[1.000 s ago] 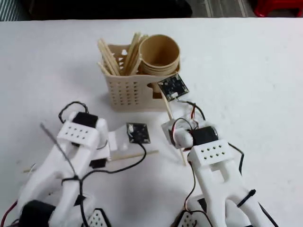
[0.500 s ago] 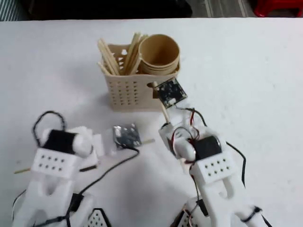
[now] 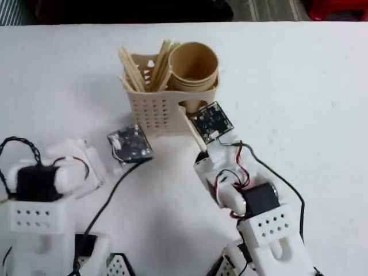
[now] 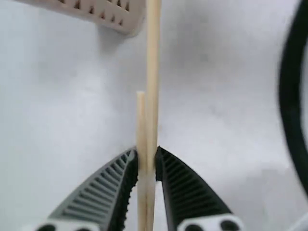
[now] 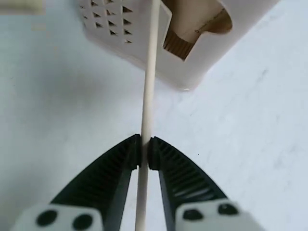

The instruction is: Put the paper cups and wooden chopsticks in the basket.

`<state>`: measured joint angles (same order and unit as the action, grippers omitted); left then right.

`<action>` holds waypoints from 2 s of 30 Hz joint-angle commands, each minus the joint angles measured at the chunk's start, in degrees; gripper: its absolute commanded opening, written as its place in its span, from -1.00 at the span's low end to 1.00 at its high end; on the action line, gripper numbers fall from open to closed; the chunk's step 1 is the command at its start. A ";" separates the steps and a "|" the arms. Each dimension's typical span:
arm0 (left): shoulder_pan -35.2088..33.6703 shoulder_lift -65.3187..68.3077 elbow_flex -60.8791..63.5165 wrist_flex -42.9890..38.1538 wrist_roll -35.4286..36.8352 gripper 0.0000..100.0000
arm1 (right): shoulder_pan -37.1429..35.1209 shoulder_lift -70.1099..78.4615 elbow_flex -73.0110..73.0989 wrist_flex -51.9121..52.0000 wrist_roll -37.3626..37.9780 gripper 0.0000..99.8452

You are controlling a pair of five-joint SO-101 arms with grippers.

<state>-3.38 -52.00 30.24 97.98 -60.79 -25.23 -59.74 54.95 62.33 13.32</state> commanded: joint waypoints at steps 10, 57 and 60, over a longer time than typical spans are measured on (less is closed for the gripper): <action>4.53 -0.75 -23.21 -3.87 20.84 -0.95 | -0.04 -1.10 5.71 -8.48 3.25 -0.97; 17.01 32.13 -30.33 -55.38 55.12 -0.95 | 2.24 -1.10 8.00 -11.91 3.69 -0.97; 16.92 31.78 -29.19 -54.24 55.03 -0.94 | 2.24 -1.10 8.00 -11.91 3.69 -0.97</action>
<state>13.41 -19.56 0.79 43.56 -5.93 -23.56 -59.82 63.38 51.69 16.40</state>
